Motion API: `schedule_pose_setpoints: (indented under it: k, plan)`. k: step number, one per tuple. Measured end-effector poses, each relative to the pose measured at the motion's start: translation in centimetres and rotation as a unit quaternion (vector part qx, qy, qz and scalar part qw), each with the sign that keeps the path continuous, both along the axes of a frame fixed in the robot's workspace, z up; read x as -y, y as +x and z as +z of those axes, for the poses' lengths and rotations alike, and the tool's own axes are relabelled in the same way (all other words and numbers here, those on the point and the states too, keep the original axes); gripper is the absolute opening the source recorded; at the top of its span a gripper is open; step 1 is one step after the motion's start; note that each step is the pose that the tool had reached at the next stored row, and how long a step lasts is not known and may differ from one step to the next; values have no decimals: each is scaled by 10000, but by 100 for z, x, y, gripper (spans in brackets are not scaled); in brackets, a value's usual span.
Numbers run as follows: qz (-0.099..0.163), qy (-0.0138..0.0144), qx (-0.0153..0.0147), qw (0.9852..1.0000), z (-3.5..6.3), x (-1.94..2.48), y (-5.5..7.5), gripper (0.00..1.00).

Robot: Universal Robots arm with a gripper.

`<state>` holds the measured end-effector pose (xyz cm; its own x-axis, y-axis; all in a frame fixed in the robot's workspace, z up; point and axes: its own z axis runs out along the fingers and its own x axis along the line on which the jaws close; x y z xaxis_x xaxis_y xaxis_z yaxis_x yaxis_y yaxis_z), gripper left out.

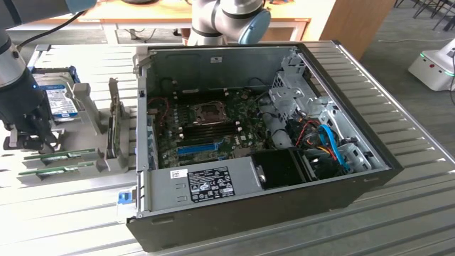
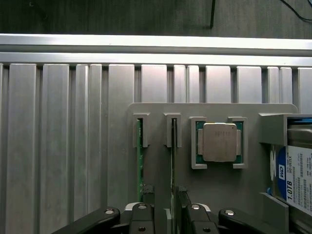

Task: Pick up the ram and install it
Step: 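Pick up the ram and move it above insertion slot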

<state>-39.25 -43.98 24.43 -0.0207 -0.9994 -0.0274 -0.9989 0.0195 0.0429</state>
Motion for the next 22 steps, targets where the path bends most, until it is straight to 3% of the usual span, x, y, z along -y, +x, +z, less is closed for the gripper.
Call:
schedule_pose_setpoints:
  k: [16, 22]
  plan:
    - [1, 0, 0, 10000, 0, 170, 0, 31]
    - [0, 0, 0, 10000, 0, 187, 0, 31]
